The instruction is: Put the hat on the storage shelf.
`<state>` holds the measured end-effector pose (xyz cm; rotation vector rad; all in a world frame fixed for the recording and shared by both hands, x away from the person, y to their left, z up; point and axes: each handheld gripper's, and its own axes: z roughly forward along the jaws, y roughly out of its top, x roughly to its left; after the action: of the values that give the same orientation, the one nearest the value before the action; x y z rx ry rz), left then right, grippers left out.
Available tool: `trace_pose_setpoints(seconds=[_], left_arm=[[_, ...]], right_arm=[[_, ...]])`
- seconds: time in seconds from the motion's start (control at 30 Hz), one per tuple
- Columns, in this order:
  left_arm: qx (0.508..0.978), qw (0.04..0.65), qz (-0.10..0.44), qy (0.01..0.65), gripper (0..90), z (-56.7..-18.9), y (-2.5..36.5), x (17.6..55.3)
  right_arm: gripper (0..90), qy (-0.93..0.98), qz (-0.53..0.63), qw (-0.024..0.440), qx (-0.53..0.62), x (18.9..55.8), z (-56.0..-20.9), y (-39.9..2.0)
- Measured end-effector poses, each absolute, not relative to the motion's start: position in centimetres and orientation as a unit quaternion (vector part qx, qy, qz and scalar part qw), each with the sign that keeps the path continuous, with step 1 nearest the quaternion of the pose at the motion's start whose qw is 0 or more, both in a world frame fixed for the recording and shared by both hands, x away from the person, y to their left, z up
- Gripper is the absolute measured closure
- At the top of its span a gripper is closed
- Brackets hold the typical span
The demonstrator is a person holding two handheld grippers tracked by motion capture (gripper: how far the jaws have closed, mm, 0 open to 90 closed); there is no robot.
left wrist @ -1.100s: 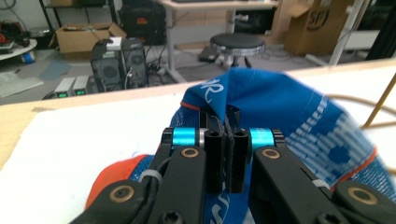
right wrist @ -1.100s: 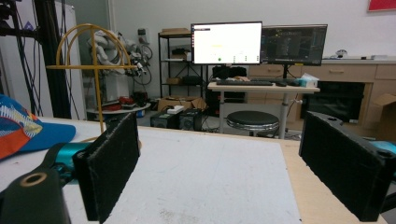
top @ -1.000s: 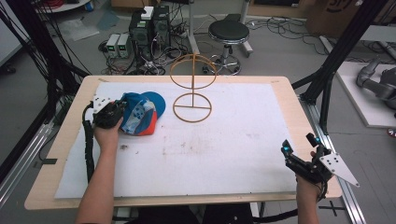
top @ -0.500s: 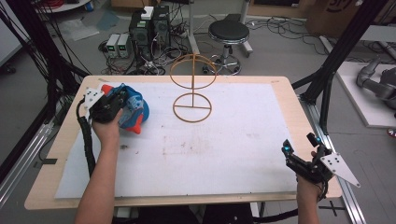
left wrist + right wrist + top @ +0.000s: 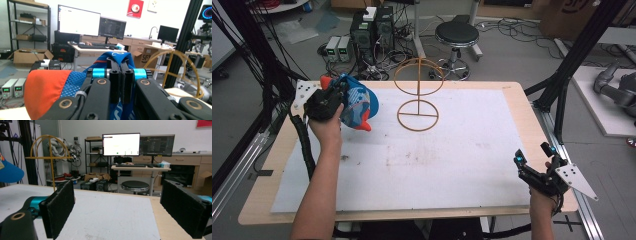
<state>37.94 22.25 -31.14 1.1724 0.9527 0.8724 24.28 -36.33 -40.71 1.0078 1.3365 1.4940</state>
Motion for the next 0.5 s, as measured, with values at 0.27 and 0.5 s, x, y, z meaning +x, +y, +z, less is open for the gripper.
trace_pose_setpoints(seconds=[0.27,0.5], left_arm=[[0.498,0.657,0.391,0.409,88.5,-28.5,21.8,37.9],[0.488,0.668,0.397,0.397,88.5,-25.9,20.9,37.8]], right_arm=[[12.2,0.537,0.599,0.433,0.407,24.3,-40.7,-36.3],[12.2,0.539,0.599,0.430,0.406,24.3,-40.7,-36.2]])
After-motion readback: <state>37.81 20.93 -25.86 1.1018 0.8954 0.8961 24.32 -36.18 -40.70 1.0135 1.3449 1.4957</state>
